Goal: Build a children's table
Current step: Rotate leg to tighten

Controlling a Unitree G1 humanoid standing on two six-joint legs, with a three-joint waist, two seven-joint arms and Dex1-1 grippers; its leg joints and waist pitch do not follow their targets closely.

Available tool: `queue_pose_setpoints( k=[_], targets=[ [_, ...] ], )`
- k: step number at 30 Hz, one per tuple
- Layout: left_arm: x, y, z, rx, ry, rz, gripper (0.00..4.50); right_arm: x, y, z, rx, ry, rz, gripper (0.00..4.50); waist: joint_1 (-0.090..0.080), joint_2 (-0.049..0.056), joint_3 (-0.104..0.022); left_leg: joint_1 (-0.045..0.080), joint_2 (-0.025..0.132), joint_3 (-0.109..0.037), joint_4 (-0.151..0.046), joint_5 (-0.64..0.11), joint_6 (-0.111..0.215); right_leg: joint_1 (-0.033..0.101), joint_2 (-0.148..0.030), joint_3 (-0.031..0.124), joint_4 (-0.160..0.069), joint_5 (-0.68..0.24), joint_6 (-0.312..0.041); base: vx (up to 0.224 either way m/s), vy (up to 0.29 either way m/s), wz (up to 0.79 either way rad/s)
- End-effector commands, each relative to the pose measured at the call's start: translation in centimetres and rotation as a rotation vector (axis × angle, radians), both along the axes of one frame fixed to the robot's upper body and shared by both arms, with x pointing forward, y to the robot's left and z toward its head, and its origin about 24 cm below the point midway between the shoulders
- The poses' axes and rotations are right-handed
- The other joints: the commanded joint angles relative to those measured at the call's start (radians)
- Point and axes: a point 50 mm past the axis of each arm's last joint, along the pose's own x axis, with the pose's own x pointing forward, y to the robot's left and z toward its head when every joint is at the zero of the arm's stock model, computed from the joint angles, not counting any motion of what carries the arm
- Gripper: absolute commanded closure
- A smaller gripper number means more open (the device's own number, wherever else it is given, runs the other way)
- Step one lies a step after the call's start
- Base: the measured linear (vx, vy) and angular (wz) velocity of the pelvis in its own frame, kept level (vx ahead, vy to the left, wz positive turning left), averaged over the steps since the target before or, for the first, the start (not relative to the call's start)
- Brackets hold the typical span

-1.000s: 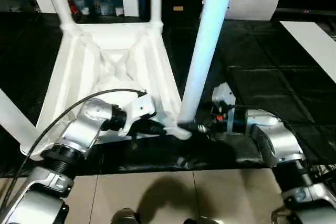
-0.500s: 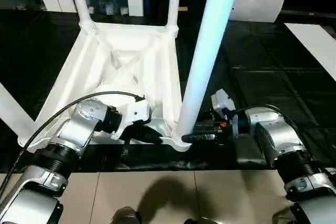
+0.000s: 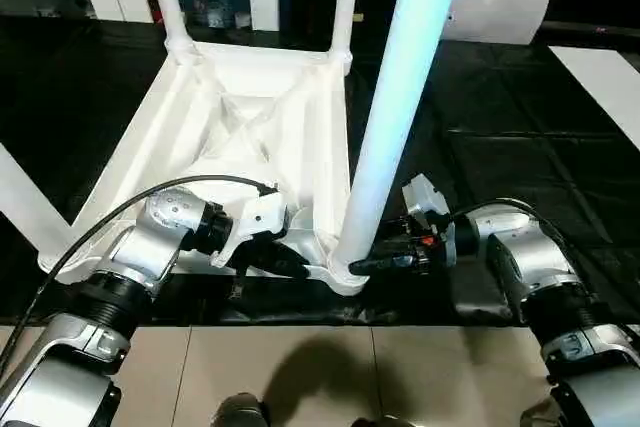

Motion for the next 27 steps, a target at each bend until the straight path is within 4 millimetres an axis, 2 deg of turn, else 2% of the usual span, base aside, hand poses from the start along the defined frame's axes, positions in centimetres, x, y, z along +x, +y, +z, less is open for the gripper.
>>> queue_pose_setpoints(
  k=[1, 3, 5, 7, 8, 10, 11, 12, 13, 15, 17, 19, 21, 22, 23, 25, 27],
  targets=[
    [-0.3, -1.0, -0.1, -0.018, 0.015, -0.039, 4.50, -0.9, 0.3, -0.4, 0.018, 0.036, 0.055, 2.58, -0.008, 0.002, -0.069, 0.017, 0.074, -0.019, -0.063, -0.078, 0.104, 0.053, -0.096, 0.071, -0.064, -0.025, -0.253, 0.000, 0.000, 0.00],
    [-0.1, -1.6, 0.0, -0.052, 0.017, -0.008, 4.50, -1.3, 0.7, -0.6, 0.064, 0.068, 0.003, 2.58, -0.006, 0.003, -0.068, 0.018, 0.075, -0.019, -0.064, -0.075, 0.107, 0.053, -0.095, 0.071, -0.064, -0.018, -0.253, 0.000, 0.000, 0.00],
    [-0.1, -1.8, 0.0, -0.062, 0.017, 0.004, 4.50, -1.3, 0.9, -0.7, 0.081, 0.071, -0.020, 2.58, -0.007, 0.001, -0.067, 0.016, 0.074, -0.020, -0.066, -0.093, 0.100, 0.053, -0.097, 0.070, -0.068, -0.049, -0.248, 0.000, 0.000, 0.00],
    [0.2, -2.3, 0.0, -0.070, -0.003, 0.044, 4.50, -1.6, 1.7, -0.8, 0.129, 0.096, -0.109, 2.58, -0.009, 0.003, -0.059, 0.018, 0.075, -0.021, -0.072, -0.136, 0.075, 0.050, -0.098, 0.072, -0.079, -0.133, -0.225, 0.000, 0.000, 0.00],
    [0.3, -2.5, 0.0, -0.070, -0.012, 0.060, 4.50, -1.6, 2.0, -0.9, 0.142, 0.102, -0.138, 2.58, -0.011, -0.001, -0.059, 0.017, 0.074, -0.022, -0.075, -0.147, 0.067, 0.052, -0.099, 0.073, -0.082, -0.158, -0.216, 0.000, 0.000, 0.00],
    [0.6, -3.2, -0.3, -0.066, -0.017, 0.112, 4.50, -1.8, 3.1, -1.5, 0.132, 0.101, -0.247, 2.58, -0.016, 0.003, -0.052, 0.024, 0.073, -0.026, -0.082, -0.201, 0.031, 0.047, -0.103, 0.075, -0.098, -0.277, -0.184, 0.000, 0.000, 0.00],
    [0.7, -3.4, -0.4, -0.063, -0.013, 0.147, 4.50, -1.8, 3.7, -1.7, 0.130, 0.096, -0.297, 2.58, -0.019, 0.002, -0.051, 0.024, 0.073, -0.025, -0.083, -0.215, 0.022, 0.047, -0.104, 0.076, -0.101, -0.304, -0.174, 0.000, 0.000, 0.00],
    [0.8, -3.5, -0.4, -0.062, -0.011, 0.158, 4.50, -1.8, 3.9, -1.7, 0.130, 0.095, -0.313, 2.58, -0.025, 0.000, -0.045, 0.025, 0.072, -0.029, -0.088, -0.251, 0.005, 0.045, -0.106, 0.076, -0.108, -0.371, -0.157, 0.000, 0.000, 0.00],
    [0.9, -3.8, -0.5, -0.067, -0.004, 0.187, 4.50, -1.7, 4.4, -1.9, 0.130, 0.092, -0.367, 2.58, -0.035, 0.000, -0.046, 0.024, 0.071, -0.033, -0.091, -0.270, -0.009, 0.047, -0.107, 0.075, -0.110, -0.409, -0.144, 0.000, 0.000, 0.00],
    [1.2, -4.5, -0.4, -0.088, 0.003, 0.242, 4.50, -1.4, 5.4, -2.1, 0.126, 0.095, -0.464, 2.58, -0.049, 0.000, -0.041, 0.027, 0.069, -0.036, -0.094, -0.301, -0.022, 0.041, -0.107, 0.075, -0.118, -0.464, -0.130, 0.000, 0.000, 0.00],
    [1.5, -5.2, -0.3, -0.097, 0.002, 0.279, 4.50, -1.0, 6.2, -2.3, 0.112, 0.083, -0.543, 2.58, -0.060, -0.003, -0.042, 0.021, 0.067, -0.041, -0.095, -0.304, -0.026, 0.047, -0.111, 0.074, -0.122, -0.502, -0.111, 0.000, 0.000, 0.00],
    [2.2, -6.3, -0.1, -0.106, -0.022, 0.359, 4.50, -0.3, 7.6, -2.3, 0.103, 0.084, -0.664, 2.58, -0.066, 0.000, -0.043, 0.023, 0.068, -0.039, -0.094, -0.292, -0.020, 0.043, -0.108, 0.077, -0.124, -0.478, -0.107, 0.000, 0.000, 0.00],
    [2.9, -7.4, 0.4, -0.126, -0.045, 0.446, 4.50, 0.5, 9.0, -2.1, 0.092, 0.075, -0.779, 2.59, -0.081, 0.002, -0.042, 0.027, 0.066, -0.039, -0.096, -0.302, -0.034, 0.036, -0.104, 0.076, -0.120, -0.452, -0.129, 0.000, 0.000, 0.00],
    [3.1, -7.9, 0.5, -0.133, -0.051, 0.470, 4.50, 0.9, 9.5, -2.0, 0.090, 0.071, -0.823, 2.59, -0.087, 0.001, -0.046, 0.023, 0.064, -0.040, -0.095, -0.292, -0.036, 0.041, -0.105, 0.075, -0.118, -0.435, -0.133, 0.000, 0.000, 0.00],
    [3.2, -8.1, 0.6, -0.136, -0.054, 0.484, 4.50, 1.1, 9.8, -1.9, 0.088, 0.071, -0.851, 2.59, -0.086, 0.003, -0.047, 0.023, 0.065, -0.040, -0.094, -0.281, -0.033, 0.043, -0.105, 0.076, -0.117, -0.413, -0.135, 0.000, 0.000, 0.00],
    [3.4, -8.6, 0.8, -0.140, -0.064, 0.515, 4.50, 1.7, 10.3, -1.6, 0.093, 0.079, -0.926, 2.59, -0.090, 0.003, -0.052, 0.022, 0.066, -0.034, -0.092, -0.237, -0.015, 0.044, -0.101, 0.081, -0.109, -0.298, -0.158, 0.000, 0.000, 0.00],
    [3.6, -9.0, 1.0, -0.142, -0.085, 0.550, 4.50, 2.2, 10.8, -1.4, 0.100, 0.088, -0.989, 2.59, -0.090, 0.003, -0.060, 0.020, 0.061, -0.028, -0.087, -0.146, 0.020, 0.055, -0.099, 0.079, -0.096, -0.147, -0.190, 0.036, -0.007, 0.01]
  ],
)
